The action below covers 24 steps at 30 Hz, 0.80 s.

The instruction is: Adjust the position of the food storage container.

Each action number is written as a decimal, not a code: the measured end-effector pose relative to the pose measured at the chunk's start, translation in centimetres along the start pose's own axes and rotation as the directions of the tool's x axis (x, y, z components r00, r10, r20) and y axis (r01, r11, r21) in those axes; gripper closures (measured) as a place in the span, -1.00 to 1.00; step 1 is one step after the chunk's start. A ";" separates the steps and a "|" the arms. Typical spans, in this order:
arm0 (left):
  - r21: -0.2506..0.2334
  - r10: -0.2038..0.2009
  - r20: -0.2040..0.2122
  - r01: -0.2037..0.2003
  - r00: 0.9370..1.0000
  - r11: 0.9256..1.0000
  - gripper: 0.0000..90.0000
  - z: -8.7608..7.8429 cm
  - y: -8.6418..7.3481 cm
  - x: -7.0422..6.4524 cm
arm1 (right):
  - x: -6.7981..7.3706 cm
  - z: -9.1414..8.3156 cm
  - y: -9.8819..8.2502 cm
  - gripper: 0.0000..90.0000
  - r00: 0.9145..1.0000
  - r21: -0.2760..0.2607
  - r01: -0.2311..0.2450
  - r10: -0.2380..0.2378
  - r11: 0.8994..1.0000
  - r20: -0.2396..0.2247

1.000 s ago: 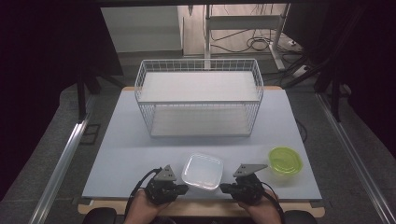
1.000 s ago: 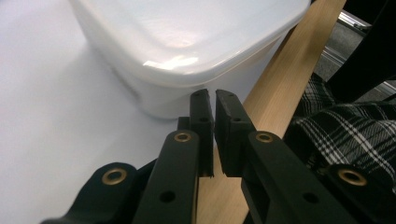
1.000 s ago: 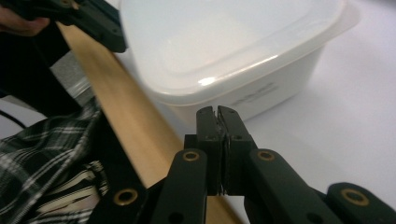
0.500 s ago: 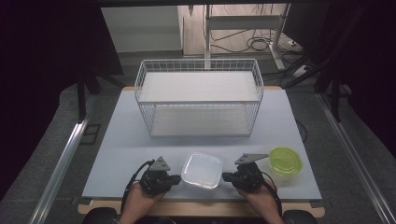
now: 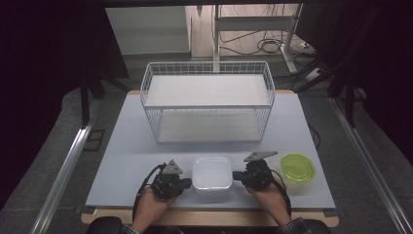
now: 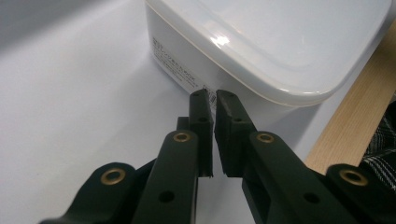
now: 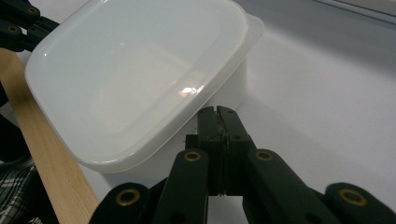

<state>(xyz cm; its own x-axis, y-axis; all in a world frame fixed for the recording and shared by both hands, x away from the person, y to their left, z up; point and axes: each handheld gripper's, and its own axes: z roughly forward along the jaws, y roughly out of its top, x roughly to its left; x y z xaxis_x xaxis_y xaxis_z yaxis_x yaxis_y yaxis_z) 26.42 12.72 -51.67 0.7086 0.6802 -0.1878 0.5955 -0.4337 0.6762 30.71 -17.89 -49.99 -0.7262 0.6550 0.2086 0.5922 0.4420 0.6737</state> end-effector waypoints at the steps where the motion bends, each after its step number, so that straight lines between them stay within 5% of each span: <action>1: -0.004 -0.003 -0.003 0.003 1.000 1.000 0.85 0.0 0.0 0.0 | 0.0 0.0 -0.1 0.97 1.000 0.002 0.004 -0.004 1.000 0.001; 5: -0.032 0.013 -0.037 -0.014 0.999 0.999 0.70 -1.1 -0.5 0.6 | 0.2 -0.7 -0.2 0.88 0.998 -0.016 0.038 -0.037 0.999 0.051; 9: -0.068 0.004 -0.049 -0.007 0.999 0.998 0.31 -2.5 -1.1 1.5 | 0.1 -2.1 -0.6 0.66 0.993 -0.048 0.079 -0.074 0.996 0.091; 10: -0.068 0.004 -0.049 -0.007 0.999 0.998 0.22 -2.5 -1.1 1.5 | 0.1 -2.1 -0.6 0.66 0.993 -0.048 0.079 -0.074 0.996 0.091; 16: -0.096 -0.012 -0.047 0.008 0.999 0.995 -0.44 -4.0 -2.8 2.7 | -0.1 -3.1 -1.6 -0.07 0.993 -0.048 0.095 -0.091 0.994 0.079; 24: -0.134 0.007 -0.048 -0.013 0.999 0.991 -0.78 -4.0 -3.1 2.7 | -0.2 -3.2 -2.0 -0.48 0.993 -0.078 0.097 -0.092 0.992 0.067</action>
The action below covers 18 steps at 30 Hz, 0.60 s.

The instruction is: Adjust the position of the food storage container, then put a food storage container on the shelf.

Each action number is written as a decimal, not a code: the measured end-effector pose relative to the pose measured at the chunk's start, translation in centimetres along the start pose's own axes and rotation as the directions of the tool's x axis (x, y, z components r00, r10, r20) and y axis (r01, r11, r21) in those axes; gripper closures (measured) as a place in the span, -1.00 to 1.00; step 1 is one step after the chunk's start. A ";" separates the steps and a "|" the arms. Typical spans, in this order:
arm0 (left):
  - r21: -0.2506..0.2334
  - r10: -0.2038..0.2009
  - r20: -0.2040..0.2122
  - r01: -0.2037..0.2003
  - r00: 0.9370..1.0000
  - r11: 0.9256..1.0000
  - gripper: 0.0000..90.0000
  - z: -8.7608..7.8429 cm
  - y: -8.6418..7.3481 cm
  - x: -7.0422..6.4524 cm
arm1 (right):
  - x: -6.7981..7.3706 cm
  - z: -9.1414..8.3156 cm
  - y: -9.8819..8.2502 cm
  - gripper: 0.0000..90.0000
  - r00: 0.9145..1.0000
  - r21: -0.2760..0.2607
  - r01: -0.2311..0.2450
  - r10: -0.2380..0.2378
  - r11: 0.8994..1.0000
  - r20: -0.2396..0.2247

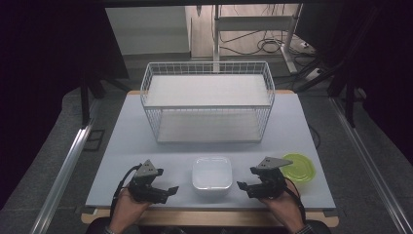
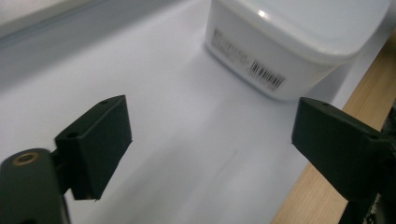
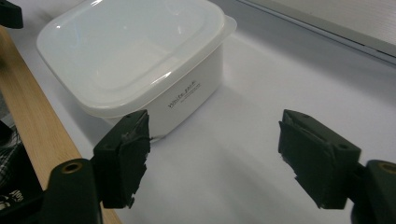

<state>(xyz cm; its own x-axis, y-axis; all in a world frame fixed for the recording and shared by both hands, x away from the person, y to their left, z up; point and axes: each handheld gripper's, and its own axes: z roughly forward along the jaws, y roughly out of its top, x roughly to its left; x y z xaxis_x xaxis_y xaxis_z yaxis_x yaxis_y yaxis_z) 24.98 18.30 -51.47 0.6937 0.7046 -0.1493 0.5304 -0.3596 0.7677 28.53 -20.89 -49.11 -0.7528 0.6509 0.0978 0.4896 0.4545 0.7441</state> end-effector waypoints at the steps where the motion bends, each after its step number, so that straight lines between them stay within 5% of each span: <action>1: -0.002 0.009 -0.003 -0.009 1.000 1.000 -0.80 0.0 0.0 -0.1 | 0.0 0.1 0.0 -0.52 1.000 -0.005 -0.001 0.001 1.000 0.001; 6: -0.028 0.043 0.013 -0.042 0.999 0.999 -0.86 0.5 -0.1 -0.3 | 0.1 0.4 0.1 -0.61 1.000 -0.012 0.020 -0.020 1.000 -0.007; 9: -0.029 0.028 0.041 -0.027 0.999 0.999 -0.87 0.9 0.1 -0.3 | 0.3 0.7 0.0 -0.64 0.999 -0.002 0.021 -0.021 1.000 -0.026; 12: -0.014 0.048 0.017 -0.048 0.999 0.999 -0.88 1.2 0.8 -0.4 | 0.6 1.0 0.2 -0.66 0.998 0.012 0.057 -0.056 0.998 -0.025; 15: -0.049 -0.011 0.084 0.016 0.996 0.999 -0.84 1.3 2.0 -0.3 | 0.4 0.9 1.2 -0.71 0.996 -0.013 0.010 -0.011 1.000 -0.084; 16: -0.041 0.001 0.085 0.003 0.996 0.999 -0.84 1.5 2.3 -0.4 | 0.5 0.8 1.7 -0.71 0.994 -0.035 -0.001 -0.003 0.999 -0.110; 18: -0.033 0.034 0.022 -0.034 0.999 0.999 -0.84 1.8 2.7 -0.7 | 0.8 0.7 2.4 -0.71 0.995 -0.059 0.015 -0.021 0.998 -0.101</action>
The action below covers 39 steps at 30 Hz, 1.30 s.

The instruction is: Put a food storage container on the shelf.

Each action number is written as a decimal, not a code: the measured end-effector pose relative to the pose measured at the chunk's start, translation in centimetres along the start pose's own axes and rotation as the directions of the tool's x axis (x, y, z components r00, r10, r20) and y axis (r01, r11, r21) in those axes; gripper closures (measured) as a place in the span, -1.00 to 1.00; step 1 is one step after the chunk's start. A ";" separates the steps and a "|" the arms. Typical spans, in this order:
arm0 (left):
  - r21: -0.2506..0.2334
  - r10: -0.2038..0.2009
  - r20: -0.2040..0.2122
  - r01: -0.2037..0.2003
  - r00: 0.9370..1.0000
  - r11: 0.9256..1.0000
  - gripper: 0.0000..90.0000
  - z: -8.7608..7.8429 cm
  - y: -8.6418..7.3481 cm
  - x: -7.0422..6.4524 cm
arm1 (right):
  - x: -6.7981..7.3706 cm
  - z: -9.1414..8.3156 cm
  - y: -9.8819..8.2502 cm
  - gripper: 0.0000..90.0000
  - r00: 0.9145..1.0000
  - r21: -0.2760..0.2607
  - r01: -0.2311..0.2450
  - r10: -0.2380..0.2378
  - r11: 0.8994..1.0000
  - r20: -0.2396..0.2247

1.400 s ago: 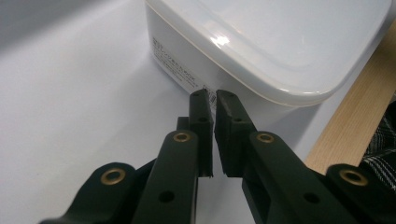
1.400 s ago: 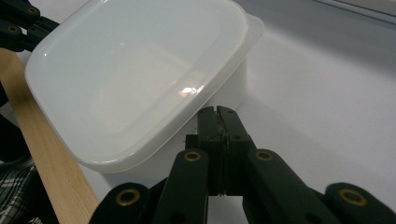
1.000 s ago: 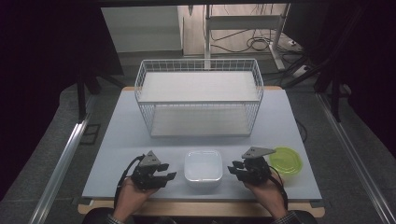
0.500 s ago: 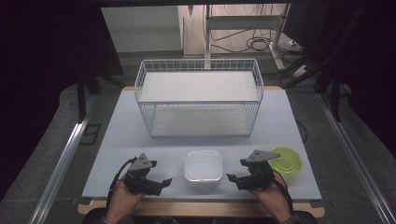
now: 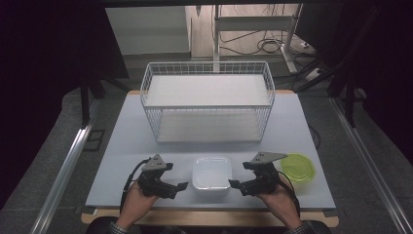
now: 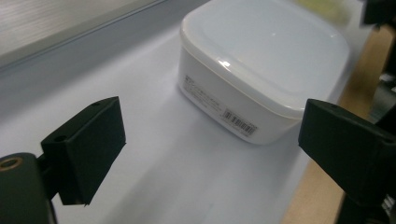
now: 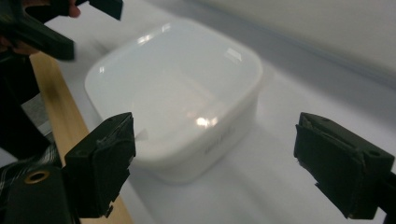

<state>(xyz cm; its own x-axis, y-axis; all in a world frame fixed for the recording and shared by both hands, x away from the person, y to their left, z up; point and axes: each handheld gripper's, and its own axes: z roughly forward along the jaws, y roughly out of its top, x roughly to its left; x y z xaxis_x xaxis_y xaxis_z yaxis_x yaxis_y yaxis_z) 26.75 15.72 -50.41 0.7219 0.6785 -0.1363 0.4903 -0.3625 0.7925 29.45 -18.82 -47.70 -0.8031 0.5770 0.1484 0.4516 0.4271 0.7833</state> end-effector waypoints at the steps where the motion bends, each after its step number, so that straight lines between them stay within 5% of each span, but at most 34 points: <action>1: 0.002 -0.011 0.024 0.011 1.000 1.000 -0.84 0.1 0.1 0.0 | 0.1 0.0 0.1 -0.71 1.000 -0.007 0.007 -0.007 1.000 0.007; 4: 0.011 -0.046 0.055 0.046 0.997 0.999 -0.83 0.1 0.4 -0.2 | 0.0 0.1 0.1 -0.71 1.000 -0.015 -0.026 0.026 1.000 0.007; 10: 0.048 -0.045 0.097 0.041 0.994 0.998 -0.86 0.3 1.0 -0.6 | 0.3 0.5 -0.1 -0.86 0.999 0.008 -0.046 0.046 0.999 0.014; 12: 0.047 -0.069 0.136 0.063 0.988 0.997 -0.81 0.4 1.6 -0.5 | 0.5 0.7 0.1 -0.85 0.998 0.013 -0.057 0.057 0.998 0.013; 30: 0.129 -0.091 0.189 0.067 0.978 0.989 -0.46 3.0 3.4 1.1 | -1.3 2.1 1.4 -0.28 0.979 0.098 -0.188 0.194 0.977 -0.059; 34: 0.139 -0.112 0.214 0.083 0.970 0.987 -0.34 3.1 3.2 1.2 | -1.4 2.4 1.4 -0.19 0.974 0.117 -0.204 0.214 0.972 -0.075; 35: 0.142 -0.132 0.236 0.100 0.963 0.985 -0.29 3.1 3.1 1.3 | -1.4 2.8 1.3 -0.12 0.971 0.135 -0.211 0.224 0.968 -0.086; 39: 0.145 -0.155 0.259 0.120 0.953 0.982 -0.18 3.2 3.0 1.3 | -1.6 2.9 1.2 -0.04 0.960 0.146 -0.243 0.259 0.959 -0.108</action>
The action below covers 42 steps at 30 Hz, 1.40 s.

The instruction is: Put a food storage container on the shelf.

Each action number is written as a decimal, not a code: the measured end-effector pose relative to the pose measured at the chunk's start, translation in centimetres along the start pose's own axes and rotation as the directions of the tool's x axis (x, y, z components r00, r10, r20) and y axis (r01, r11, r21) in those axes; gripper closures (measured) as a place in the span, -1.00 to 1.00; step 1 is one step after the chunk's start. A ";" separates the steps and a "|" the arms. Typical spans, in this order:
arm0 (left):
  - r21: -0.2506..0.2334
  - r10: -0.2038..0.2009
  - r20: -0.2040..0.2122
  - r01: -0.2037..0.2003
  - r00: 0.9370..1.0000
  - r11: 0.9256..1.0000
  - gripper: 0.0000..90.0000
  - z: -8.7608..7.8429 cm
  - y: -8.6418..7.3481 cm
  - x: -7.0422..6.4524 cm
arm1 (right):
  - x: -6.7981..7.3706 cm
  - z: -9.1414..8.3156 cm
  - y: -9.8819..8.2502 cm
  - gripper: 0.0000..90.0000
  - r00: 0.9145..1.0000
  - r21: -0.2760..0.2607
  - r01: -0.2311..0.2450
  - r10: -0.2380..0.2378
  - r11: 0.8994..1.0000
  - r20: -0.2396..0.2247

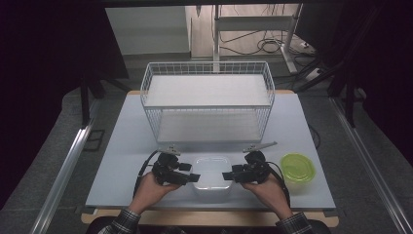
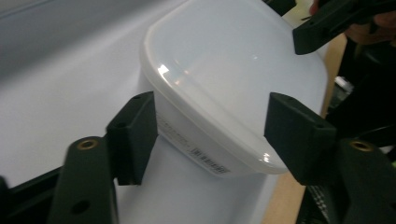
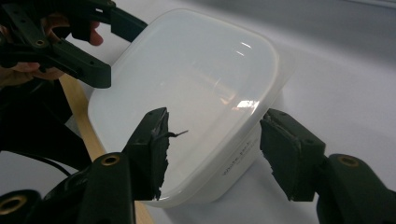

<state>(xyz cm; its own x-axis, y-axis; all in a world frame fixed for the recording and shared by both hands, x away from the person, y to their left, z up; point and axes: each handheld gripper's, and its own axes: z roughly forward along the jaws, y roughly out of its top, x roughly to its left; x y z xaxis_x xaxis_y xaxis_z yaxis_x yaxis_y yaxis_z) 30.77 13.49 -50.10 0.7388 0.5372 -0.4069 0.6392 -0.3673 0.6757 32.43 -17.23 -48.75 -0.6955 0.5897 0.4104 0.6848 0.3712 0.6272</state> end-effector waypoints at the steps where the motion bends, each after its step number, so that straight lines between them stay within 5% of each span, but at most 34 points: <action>1: 0.004 -0.010 0.005 0.010 1.000 1.000 -0.16 0.0 0.0 0.0 | -0.1 -0.2 0.0 0.06 1.000 0.007 -0.028 0.028 1.000 -0.007; 12: 0.037 -0.123 0.027 0.122 0.992 0.992 0.05 -0.6 -0.7 -1.1 | 0.2 -1.2 -0.7 0.41 0.993 -0.005 -0.109 0.109 0.994 -0.039; 22: 0.027 -0.142 -0.008 0.142 0.990 0.989 0.46 -1.4 -0.7 -2.2 | 1.2 -1.9 -1.5 0.54 0.991 -0.043 -0.136 0.137 0.990 0.008; 28: 0.035 -0.091 -0.075 0.094 0.993 0.995 0.59 -1.2 0.3 -2.9 | 0.2 -2.5 -1.3 0.70 0.979 -0.078 -0.205 0.204 0.976 -0.022; 32: 0.015 -0.078 -0.081 0.079 0.994 0.997 0.71 -1.3 0.2 -2.5 | 0.1 -2.9 -1.4 0.77 0.982 -0.112 -0.185 0.181 0.976 -0.046; 35: -0.015 -0.108 -0.068 0.107 0.992 0.994 0.72 -1.3 -0.1 -2.0 | 0.6 -2.8 -1.0 0.78 0.989 -0.125 -0.146 0.146 0.981 -0.006; 42: -0.039 -0.095 -0.107 0.092 0.990 0.995 0.73 -1.0 0.0 -2.1 | 1.2 -2.8 -1.0 0.78 0.995 -0.161 -0.088 0.096 0.983 0.041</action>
<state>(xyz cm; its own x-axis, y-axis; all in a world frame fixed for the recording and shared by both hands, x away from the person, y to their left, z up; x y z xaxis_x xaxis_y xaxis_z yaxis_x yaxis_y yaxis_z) 28.97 13.09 -48.68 0.6473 0.6482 -0.4010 0.6954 -0.2868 0.6589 30.33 -18.95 -47.04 -0.6174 0.6514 0.4409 0.6993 0.1979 0.6869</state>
